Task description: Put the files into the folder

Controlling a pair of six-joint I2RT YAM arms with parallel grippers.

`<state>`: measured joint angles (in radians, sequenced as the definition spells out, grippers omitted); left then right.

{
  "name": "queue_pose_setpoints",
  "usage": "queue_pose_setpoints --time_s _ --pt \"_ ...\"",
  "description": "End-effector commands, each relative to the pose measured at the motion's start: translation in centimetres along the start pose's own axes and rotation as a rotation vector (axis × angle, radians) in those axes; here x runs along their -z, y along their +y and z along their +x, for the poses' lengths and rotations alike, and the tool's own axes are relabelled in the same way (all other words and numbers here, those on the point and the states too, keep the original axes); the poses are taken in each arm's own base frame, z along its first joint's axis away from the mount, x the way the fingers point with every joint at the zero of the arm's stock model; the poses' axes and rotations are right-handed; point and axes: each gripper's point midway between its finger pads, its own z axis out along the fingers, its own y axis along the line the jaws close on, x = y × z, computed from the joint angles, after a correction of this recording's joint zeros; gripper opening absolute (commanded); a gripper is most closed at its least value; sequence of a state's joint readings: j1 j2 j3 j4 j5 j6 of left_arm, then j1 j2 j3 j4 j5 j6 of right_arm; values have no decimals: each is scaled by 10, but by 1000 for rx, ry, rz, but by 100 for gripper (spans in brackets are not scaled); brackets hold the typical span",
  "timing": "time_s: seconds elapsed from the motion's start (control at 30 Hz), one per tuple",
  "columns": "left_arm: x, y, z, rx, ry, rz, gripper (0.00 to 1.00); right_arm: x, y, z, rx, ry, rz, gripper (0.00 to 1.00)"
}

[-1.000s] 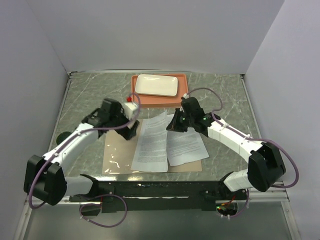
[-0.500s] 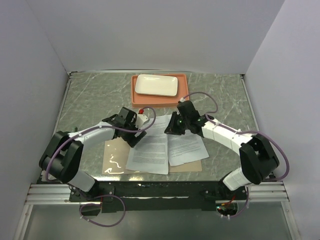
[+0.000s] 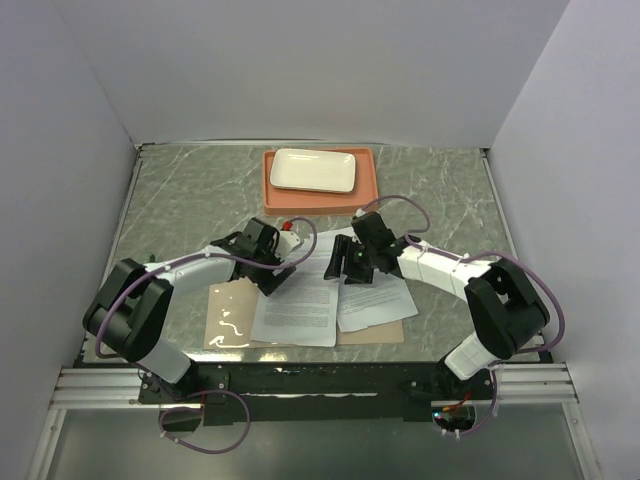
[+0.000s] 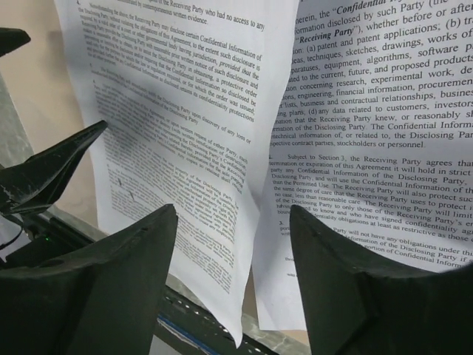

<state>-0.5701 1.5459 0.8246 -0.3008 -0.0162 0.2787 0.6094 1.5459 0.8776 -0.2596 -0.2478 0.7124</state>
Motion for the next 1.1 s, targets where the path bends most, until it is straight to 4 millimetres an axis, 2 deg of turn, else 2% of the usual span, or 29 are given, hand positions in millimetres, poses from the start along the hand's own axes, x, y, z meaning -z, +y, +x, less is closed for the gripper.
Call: queue_pose_setpoints --time_s 0.0,0.27,0.53,0.7,0.83,0.9,1.0,1.07 --pt "-3 1 2 -25 5 -23 96 5 4 -8 51 -37 -1 72" --pt "-6 -4 5 -19 11 -20 96 -3 11 -8 40 -17 -28 59" --pt "-5 -11 12 -24 29 -24 97 -18 3 2 33 25 -30 57" --pt "-5 -13 14 -15 32 -19 97 -17 13 1 26 11 -88 50" --pt "-4 -16 14 -13 31 -12 97 -13 22 -4 31 -19 -129 35" --pt "-1 -16 12 -12 27 -9 96 -13 25 -3 41 -11 -144 33" --pt "7 -17 5 -3 14 0 96 -16 28 -2 52 4 -167 29" --pt "17 -13 -8 7 -18 -4 96 -16 32 -1 56 4 -192 21"
